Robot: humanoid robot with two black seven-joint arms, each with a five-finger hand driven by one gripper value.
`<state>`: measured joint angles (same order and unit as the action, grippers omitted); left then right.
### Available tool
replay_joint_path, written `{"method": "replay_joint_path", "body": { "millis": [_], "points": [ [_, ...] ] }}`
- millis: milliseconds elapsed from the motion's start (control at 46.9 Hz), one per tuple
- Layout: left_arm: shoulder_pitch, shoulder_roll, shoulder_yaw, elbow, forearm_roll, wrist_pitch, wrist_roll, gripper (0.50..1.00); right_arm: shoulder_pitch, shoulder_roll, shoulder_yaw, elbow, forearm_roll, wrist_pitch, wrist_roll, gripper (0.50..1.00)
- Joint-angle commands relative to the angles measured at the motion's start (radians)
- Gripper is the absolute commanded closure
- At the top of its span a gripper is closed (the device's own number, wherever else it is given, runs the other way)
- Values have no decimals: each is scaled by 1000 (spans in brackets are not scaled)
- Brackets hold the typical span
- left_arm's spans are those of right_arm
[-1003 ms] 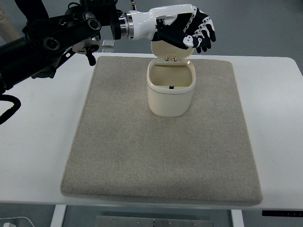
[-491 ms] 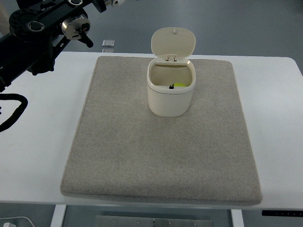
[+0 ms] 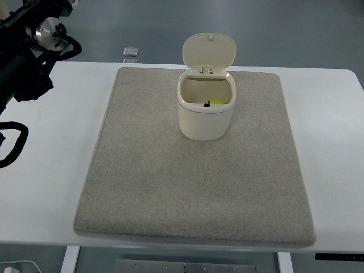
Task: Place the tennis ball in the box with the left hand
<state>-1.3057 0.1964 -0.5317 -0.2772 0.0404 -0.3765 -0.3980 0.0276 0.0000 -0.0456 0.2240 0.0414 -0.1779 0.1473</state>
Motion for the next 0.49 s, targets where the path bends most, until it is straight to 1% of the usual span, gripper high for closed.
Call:
{"method": "replay_joint_path", "body": {
  "millis": [0,64,171,277,469],
  "points": [
    [31,0,-16,9,-4,-12,-28,694,0,0,1,0,0,0,0,562],
    [60,0,-37,10,-5,-33,-48,697,0,0,1,0,0,0,0,562],
    [88,-14,-74,23,-7,-41,-67,699,0,0,0,0,0,0,0,562],
    [108,-32,-109,65,-8,-47,-71,699,0,0,0,0,0,0,0,562],
    [158,-75,-129,82,-7,-33,-73,699,0,0,1,0,0,0,0,562]
  ]
}}
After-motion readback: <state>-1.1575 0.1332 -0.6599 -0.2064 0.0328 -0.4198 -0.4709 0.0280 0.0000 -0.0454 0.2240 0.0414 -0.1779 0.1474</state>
